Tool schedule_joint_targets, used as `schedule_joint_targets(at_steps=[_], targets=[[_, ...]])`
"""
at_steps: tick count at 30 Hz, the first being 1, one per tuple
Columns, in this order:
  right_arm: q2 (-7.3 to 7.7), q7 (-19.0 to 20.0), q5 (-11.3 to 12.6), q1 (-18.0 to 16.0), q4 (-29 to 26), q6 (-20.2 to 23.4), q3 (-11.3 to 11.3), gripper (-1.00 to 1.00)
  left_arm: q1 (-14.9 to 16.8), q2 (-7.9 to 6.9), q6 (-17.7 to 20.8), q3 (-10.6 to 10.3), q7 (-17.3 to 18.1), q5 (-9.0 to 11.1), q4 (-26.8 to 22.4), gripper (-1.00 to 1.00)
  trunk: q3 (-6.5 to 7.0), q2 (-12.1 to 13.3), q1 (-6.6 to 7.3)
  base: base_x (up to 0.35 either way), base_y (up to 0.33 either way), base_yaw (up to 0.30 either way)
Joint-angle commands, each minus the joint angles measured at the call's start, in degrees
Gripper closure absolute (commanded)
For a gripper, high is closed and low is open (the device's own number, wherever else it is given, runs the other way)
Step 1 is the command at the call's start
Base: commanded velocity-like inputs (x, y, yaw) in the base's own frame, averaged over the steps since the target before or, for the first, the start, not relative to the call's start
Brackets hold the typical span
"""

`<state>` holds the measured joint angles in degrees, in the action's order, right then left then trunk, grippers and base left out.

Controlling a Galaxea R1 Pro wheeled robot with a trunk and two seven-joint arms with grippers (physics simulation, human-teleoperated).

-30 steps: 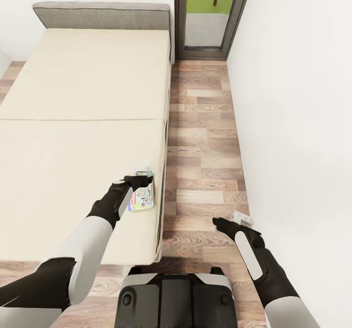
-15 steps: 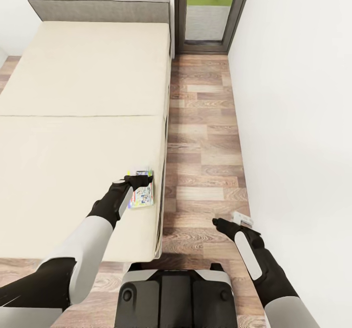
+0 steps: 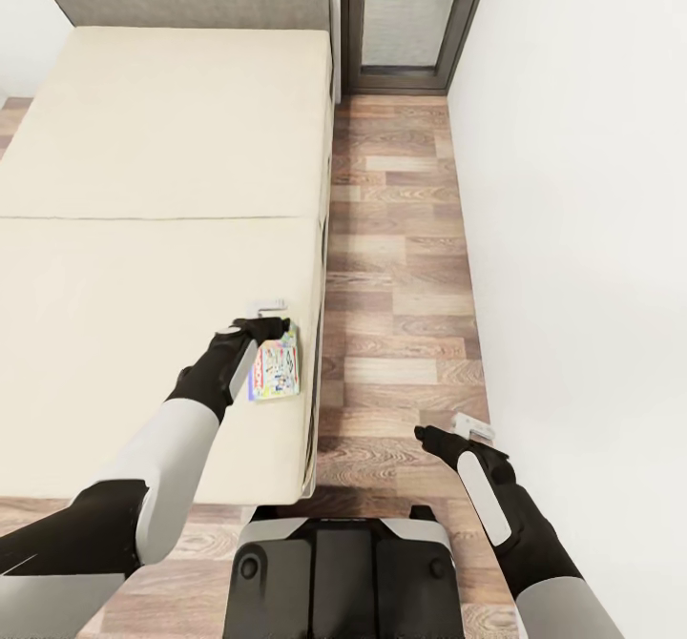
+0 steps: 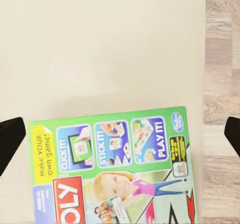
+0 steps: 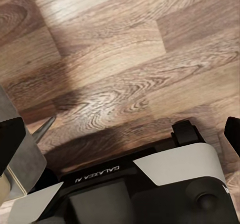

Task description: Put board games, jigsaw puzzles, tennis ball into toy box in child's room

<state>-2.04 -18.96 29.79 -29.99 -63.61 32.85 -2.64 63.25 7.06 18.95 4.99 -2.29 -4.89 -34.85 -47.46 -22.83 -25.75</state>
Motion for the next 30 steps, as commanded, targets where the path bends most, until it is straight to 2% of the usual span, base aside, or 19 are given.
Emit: schedule_joint_targets(at_steps=[1,8,21,30], targets=[[0.02,-0.6,0.6,0.0,-0.1,0.1,-0.1,-1.00,0.2,0.10,0.3,0.3,-0.9,-0.5,-0.1,-1.00,-0.16,-0.1,-0.03,0.000,0.000,0.000],[0.04,-0.6,0.6,0.0,0.0,0.1,-0.1,-1.00,1.3,0.15,0.2,0.3,-2.6,-0.5,-0.2,-1.00,-0.82,-0.1,-0.03,0.000,0.000,0.000],[0.15,-0.4,0.7,0.0,-0.1,0.2,-0.1,-1.00,2.7,0.38,-0.2,0.4,-3.0,-0.5,-0.1,-1.00,-2.04,-0.1,-0.03,0.000,0.000,0.000],[0.68,-0.3,0.7,0.0,-0.4,0.3,-0.1,-1.00,5.9,0.51,0.1,0.4,-3.0,-0.4,-0.1,-1.00,-2.88,-0.1,-0.03,0.000,0.000,0.000]])
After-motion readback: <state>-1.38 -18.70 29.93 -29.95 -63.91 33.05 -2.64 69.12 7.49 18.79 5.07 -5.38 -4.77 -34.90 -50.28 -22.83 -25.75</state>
